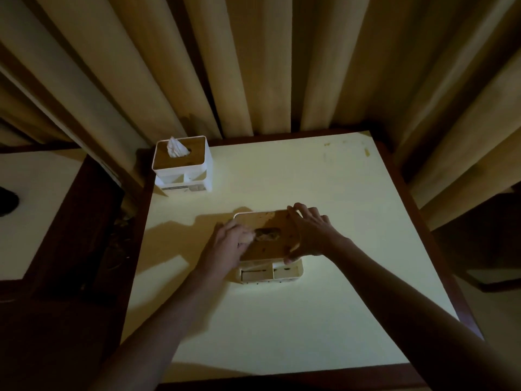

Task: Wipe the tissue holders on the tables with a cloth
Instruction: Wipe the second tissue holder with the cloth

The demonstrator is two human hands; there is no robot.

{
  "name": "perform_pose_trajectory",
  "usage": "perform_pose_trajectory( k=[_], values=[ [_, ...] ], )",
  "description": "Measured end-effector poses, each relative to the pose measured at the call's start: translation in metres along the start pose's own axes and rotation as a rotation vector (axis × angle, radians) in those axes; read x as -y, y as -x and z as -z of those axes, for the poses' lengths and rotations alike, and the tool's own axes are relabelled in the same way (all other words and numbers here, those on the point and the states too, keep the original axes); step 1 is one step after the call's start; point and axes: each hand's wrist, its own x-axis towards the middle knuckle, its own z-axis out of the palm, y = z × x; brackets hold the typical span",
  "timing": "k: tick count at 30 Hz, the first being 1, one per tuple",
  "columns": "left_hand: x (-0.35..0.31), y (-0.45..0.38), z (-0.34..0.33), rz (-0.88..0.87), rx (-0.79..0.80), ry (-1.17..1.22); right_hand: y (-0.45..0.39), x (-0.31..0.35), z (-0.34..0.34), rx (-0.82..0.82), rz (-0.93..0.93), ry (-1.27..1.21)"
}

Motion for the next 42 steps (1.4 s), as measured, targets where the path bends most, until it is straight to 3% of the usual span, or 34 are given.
perform_pose_trajectory(
  k=[4,12,17,21,26,31,36,38,42],
  values=[
    [-0.013,0.04,-0.017,-0.078,-0.148,-0.096,0.0,-0.003,0.002,-0.02,0.008,0.01],
    [-0.021,0.033,-0.035,0.256,-0.323,0.161,0.014,0.009,-0.012,-0.089,-0.107,-0.095],
    [-0.023,-0.009,-0.018,0.146,-0.234,0.135,0.041,0.03,-0.038,-0.265,-0.328,-0.25],
    [-0.017,-0.05,-0.016,0.083,-0.161,0.1,0.064,0.044,-0.055,-0.256,-0.442,-0.388],
    [-0.019,-0.078,-0.013,-0.088,-0.059,0.127,0.082,0.012,-0.046,-0.173,-0.313,-0.375],
    [-0.021,-0.075,-0.021,-0.142,-0.09,0.05,0.04,-0.045,-0.012,-0.064,-0.067,-0.234],
    [-0.023,-0.068,-0.025,-0.189,-0.121,0.039,0.008,-0.061,0.004,0.046,0.14,-0.053],
    [-0.023,-0.066,-0.024,-0.147,-0.107,0.07,0.002,-0.062,0.006,0.083,0.185,0.023],
    [-0.036,-0.043,-0.021,-0.223,-0.11,0.019,-0.002,-0.066,0.007,0.135,0.21,0.056]
  ],
)
